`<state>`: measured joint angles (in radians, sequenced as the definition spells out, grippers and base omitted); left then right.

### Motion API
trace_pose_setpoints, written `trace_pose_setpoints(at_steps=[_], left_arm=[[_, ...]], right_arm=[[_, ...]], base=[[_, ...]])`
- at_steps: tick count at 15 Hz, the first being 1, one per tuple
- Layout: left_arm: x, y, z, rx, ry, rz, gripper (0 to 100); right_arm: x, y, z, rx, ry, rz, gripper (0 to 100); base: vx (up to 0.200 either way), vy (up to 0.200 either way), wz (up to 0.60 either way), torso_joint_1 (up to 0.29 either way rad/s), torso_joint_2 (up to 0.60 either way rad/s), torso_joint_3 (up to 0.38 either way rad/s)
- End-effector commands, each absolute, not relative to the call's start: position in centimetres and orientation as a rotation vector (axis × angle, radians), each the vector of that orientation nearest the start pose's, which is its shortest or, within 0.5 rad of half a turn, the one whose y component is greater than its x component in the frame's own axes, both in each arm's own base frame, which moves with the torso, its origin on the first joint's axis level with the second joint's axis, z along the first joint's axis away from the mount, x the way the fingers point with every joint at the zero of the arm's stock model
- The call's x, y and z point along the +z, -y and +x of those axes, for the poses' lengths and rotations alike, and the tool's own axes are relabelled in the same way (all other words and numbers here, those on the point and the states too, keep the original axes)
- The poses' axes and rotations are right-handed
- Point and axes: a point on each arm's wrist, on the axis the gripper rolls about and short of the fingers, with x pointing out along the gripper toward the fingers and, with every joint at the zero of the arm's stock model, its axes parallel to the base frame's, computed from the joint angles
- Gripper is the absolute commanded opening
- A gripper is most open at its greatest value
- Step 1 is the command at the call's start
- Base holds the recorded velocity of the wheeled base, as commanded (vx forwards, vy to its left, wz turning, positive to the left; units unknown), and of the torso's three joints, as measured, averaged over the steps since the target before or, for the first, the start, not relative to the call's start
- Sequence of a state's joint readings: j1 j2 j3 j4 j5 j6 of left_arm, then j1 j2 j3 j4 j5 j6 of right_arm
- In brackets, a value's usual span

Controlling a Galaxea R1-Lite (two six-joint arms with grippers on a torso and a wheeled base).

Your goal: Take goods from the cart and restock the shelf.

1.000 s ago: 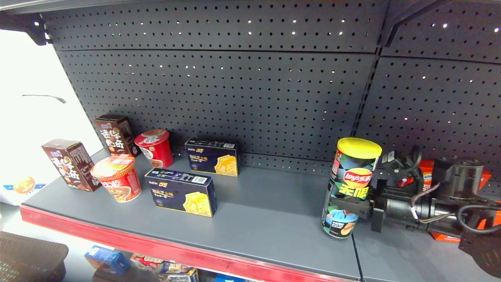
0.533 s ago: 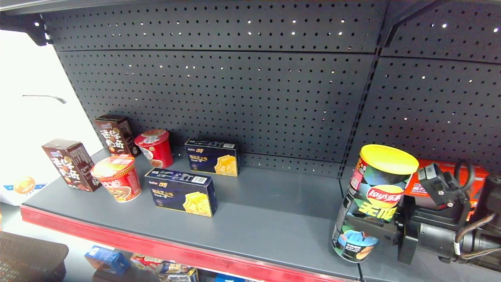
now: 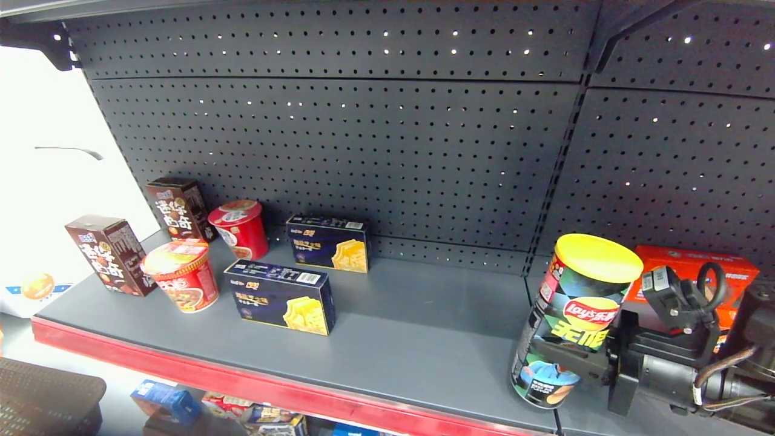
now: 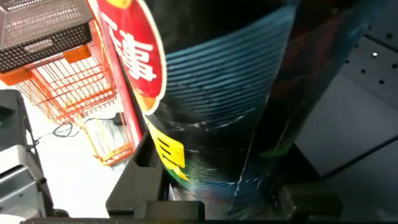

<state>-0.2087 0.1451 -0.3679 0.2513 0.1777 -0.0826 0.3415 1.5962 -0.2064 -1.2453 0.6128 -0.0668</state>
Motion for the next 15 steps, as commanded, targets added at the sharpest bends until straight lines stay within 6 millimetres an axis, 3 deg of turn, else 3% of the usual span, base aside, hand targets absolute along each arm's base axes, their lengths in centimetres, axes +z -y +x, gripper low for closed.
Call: trace_pose_setpoints(at_steps=[1, 8, 9, 15], left_arm=[[15.2, -1.2, -3.9, -0.029, -0.033, -0.077, 0], [15.0, -1.2, -3.8, -0.029, -0.040, -0.080, 0], [15.0, -1.2, -3.8, -0.029, -0.042, -0.079, 0], [15.0, -1.2, -3.8, -0.032, -0.041, -0.080, 0]], right_arm=[[11.4, -8.7, 20.3, 0.962, -0.163, -0.038, 0], [9.6, -9.9, 21.7, 0.953, -0.179, -0.044, 0], [9.5, -9.9, 21.7, 0.955, -0.176, -0.044, 100], [10.4, -9.8, 21.2, 0.953, -0.128, -0.051, 100]], base=[[0.000, 0.000, 0.00, 0.000, 0.00, 0.000], [0.000, 0.000, 0.00, 0.000, 0.00, 0.000], [0.000, 0.000, 0.00, 0.000, 0.00, 0.000], [0.000, 0.000, 0.00, 0.000, 0.00, 0.000]])
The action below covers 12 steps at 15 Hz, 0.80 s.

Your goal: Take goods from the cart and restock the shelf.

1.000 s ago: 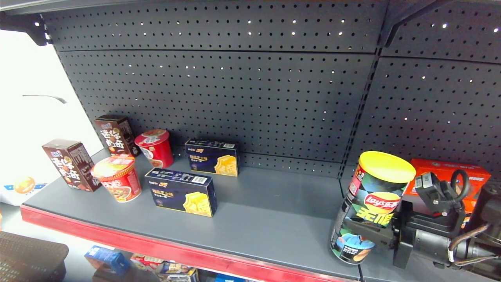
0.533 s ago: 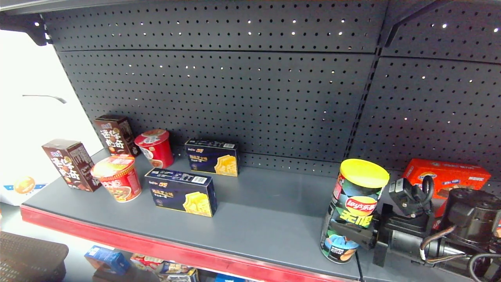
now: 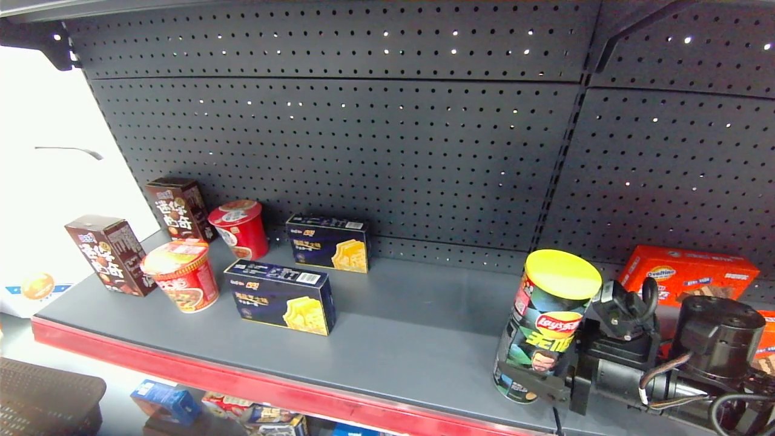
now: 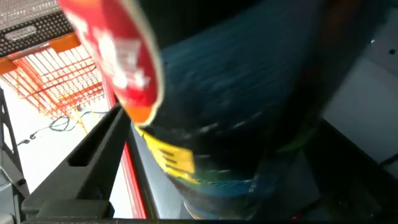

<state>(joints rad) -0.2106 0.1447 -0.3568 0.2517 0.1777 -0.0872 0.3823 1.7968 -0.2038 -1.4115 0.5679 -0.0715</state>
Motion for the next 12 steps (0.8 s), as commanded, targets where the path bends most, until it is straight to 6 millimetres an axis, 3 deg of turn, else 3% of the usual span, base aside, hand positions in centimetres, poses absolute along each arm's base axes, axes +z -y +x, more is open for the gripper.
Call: trace_pose_setpoints(at_steps=[1, 7, 12], left_arm=[[15.0, -1.2, -3.8, -0.032, -0.041, -0.080, 0], [15.0, -1.2, -3.9, -0.026, -0.034, -0.081, 0], [15.0, -1.2, -3.9, -0.028, -0.034, -0.081, 0]], right_arm=[[10.6, -9.7, 21.0, 0.941, -0.120, -0.053, 100], [10.5, -7.4, 16.7, 0.898, -0.158, -0.048, 100], [11.9, -5.6, 15.2, 0.828, -0.100, -0.047, 100]], base=[[0.000, 0.000, 0.00, 0.000, 0.00, 0.000], [0.000, 0.000, 0.00, 0.000, 0.00, 0.000], [0.000, 0.000, 0.00, 0.000, 0.00, 0.000]])
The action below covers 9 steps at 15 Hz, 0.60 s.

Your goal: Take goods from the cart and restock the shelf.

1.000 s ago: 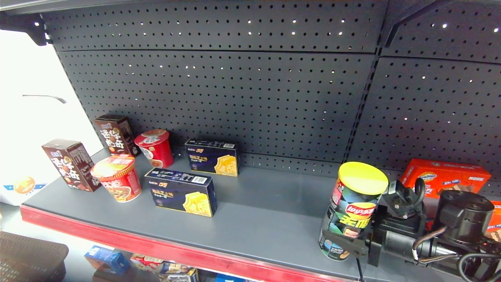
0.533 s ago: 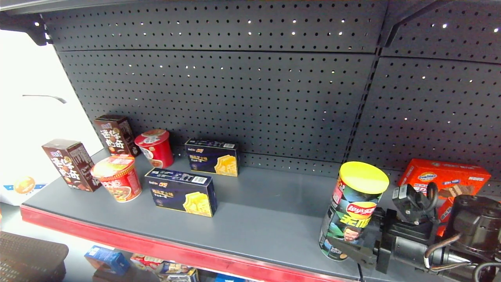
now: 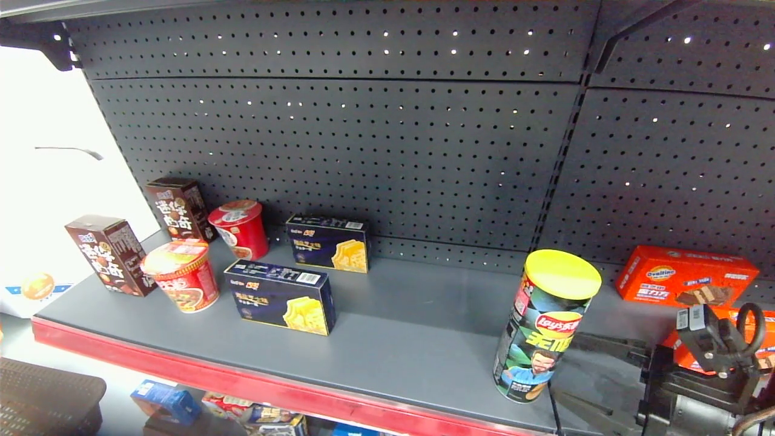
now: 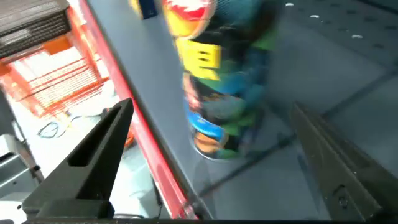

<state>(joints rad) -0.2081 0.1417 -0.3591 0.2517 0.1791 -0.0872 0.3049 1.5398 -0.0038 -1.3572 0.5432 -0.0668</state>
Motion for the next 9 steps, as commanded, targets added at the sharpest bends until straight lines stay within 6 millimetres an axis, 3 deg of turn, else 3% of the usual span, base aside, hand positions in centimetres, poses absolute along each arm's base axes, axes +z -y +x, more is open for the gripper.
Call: trace_pose_setpoints(at_steps=[1, 4, 9], left_arm=[[15.1, -1.2, -3.9, -0.026, -0.031, -0.082, 0], [15.2, -1.3, -4.0, -0.024, -0.024, -0.083, 0], [15.0, -1.3, -4.4, -0.026, 0.000, -0.083, 0]], right_arm=[[12.1, -5.1, 14.8, 0.802, -0.106, -0.046, 100], [12.9, -4.5, 13.6, 0.786, -0.082, -0.048, 100], [15.1, -2.7, 9.1, 0.704, 0.050, -0.072, 100]], base=[[0.000, 0.000, 0.00, 0.000, 0.00, 0.000], [0.000, 0.000, 0.00, 0.000, 0.00, 0.000], [0.000, 0.000, 0.00, 0.000, 0.00, 0.000]])
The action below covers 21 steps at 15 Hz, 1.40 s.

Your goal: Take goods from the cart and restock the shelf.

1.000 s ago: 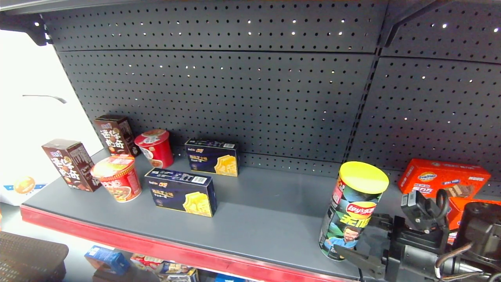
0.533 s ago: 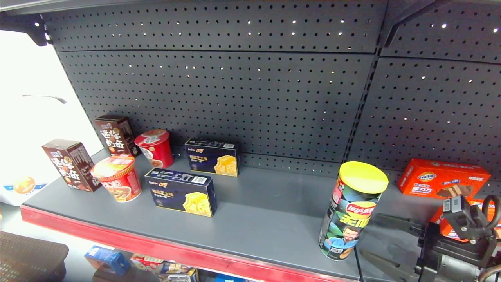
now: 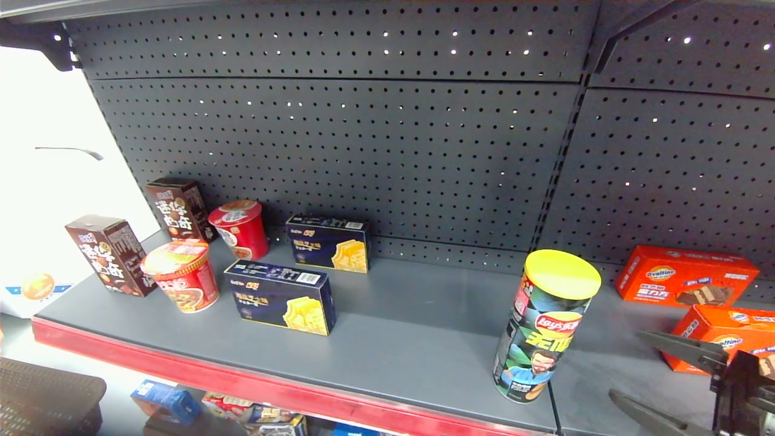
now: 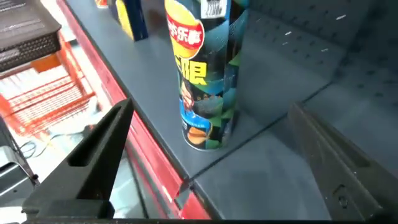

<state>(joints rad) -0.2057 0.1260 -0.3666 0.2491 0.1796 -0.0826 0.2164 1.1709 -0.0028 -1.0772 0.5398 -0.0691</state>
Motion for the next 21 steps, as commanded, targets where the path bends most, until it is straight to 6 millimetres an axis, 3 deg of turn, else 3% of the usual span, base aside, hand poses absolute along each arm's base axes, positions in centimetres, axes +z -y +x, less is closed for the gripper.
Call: trace_pose_setpoints(at_steps=[1, 5, 8, 9, 10, 12, 13, 15, 16, 21], left_arm=[[15.2, -1.3, -4.4, -0.030, 0.011, -0.079, 0], [18.0, -1.7, -4.6, -0.122, 0.059, 0.025, 0], [20.6, -0.8, -2.3, -0.301, -0.005, 0.163, 0], [20.6, -0.8, -2.3, -0.301, -0.005, 0.163, 0], [22.5, 0.0, -0.5, -0.398, -0.036, 0.152, 0], [23.6, 0.9, 1.8, -0.451, -0.086, 0.099, 0], [24.0, 1.5, 3.5, -0.475, -0.105, 0.081, 0], [24.2, 2.1, 5.2, -0.494, -0.114, 0.074, 0], [24.2, 2.6, 6.3, -0.518, -0.129, 0.041, 0], [23.8, 3.9, 9.4, -0.607, -0.197, 0.002, 0]], right_arm=[[15.4, -2.0, 7.8, 0.648, 0.078, -0.080, 100], [16.1, -1.0, 0.7, 0.370, 0.084, -0.090, 100], [13.2, -2.7, -5.0, 0.117, 0.074, -0.071, 100], [13.2, -2.7, -5.0, 0.117, 0.074, -0.071, 100], [14.0, -2.8, -5.9, -0.008, 0.049, -0.051, 100], [13.2, -2.2, -5.5, -0.226, 0.004, -0.048, 100], [10.8, -1.3, -4.5, -0.473, -0.090, -0.051, 100], [8.6, -0.3, -3.3, -0.690, -0.075, -0.053, 100], [8.5, -0.1, -2.6, -0.708, 0.058, -0.064, 100], [8.3, -0.1, -2.6, -0.712, 0.044, -0.055, 100]], base=[[0.000, 0.000, 0.00, 0.000, 0.00, 0.000], [0.000, 0.000, 0.00, 0.000, 0.00, 0.000], [0.000, 0.000, 0.00, 0.000, 0.00, 0.000], [0.000, 0.000, 0.00, 0.000, 0.00, 0.000], [0.000, 0.000, 0.00, 0.000, 0.00, 0.000], [0.000, 0.000, 0.00, 0.000, 0.00, 0.000], [0.000, 0.000, 0.00, 0.000, 0.00, 0.000], [0.000, 0.000, 0.00, 0.000, 0.00, 0.000], [0.000, 0.000, 0.00, 0.000, 0.00, 0.000], [0.000, 0.000, 0.00, 0.000, 0.00, 0.000]])
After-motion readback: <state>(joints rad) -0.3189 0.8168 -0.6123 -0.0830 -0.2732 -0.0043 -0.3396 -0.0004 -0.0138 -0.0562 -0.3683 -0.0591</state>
